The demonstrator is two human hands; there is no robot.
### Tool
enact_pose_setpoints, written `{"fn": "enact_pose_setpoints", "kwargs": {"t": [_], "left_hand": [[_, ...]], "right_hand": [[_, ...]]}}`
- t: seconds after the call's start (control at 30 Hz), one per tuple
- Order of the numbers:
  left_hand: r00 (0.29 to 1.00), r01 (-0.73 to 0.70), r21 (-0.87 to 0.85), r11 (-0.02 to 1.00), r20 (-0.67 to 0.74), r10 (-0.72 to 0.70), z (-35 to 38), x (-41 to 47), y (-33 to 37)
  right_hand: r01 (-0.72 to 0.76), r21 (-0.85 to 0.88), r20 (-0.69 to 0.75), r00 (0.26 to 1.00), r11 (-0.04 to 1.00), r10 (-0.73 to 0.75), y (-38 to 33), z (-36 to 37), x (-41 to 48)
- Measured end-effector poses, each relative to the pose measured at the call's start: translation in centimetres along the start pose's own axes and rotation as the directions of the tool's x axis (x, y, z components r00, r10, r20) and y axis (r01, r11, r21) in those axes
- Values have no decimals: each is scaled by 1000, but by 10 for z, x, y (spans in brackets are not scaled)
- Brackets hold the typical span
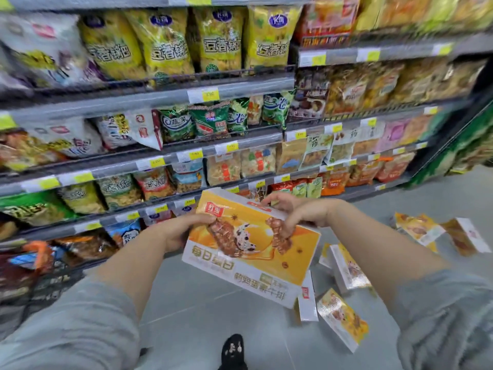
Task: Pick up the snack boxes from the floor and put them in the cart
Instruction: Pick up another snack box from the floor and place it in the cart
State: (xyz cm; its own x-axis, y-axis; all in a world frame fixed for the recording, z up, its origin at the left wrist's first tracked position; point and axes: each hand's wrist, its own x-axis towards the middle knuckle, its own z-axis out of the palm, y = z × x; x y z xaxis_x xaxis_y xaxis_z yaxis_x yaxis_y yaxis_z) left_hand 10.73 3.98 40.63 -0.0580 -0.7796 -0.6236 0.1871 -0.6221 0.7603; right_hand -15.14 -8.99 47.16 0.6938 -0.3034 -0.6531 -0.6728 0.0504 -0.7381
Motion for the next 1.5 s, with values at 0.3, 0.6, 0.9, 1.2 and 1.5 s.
{"fn": "enact_pose_setpoints", "kwargs": {"t": [0.3, 0.6, 0.9, 1.2, 1.5], "left_hand": [[910, -233, -85, 969, -371, 186, 29, -104, -85], [803, -421, -351, 837, -574, 163, 17, -220, -165], [738, -380, -464, 800, -674, -41, -45, -316, -218], [536, -360, -347, 866, -837, -112, -166, -418, -257], [425, -303, -288, 908, -894, -142, -256, -464, -280]], "right_hand": [[70, -84, -282, 955, 994, -91, 30, 73, -29], [-48, 377, -21, 998, 925, 60, 34, 164, -20], [21, 357, 31, 999, 934, -35, -59, 287, 23], [102, 339, 23, 993, 935, -117, -134, 438, 95], [22, 365, -75, 997, 931, 6, -185, 542, 149]]}}
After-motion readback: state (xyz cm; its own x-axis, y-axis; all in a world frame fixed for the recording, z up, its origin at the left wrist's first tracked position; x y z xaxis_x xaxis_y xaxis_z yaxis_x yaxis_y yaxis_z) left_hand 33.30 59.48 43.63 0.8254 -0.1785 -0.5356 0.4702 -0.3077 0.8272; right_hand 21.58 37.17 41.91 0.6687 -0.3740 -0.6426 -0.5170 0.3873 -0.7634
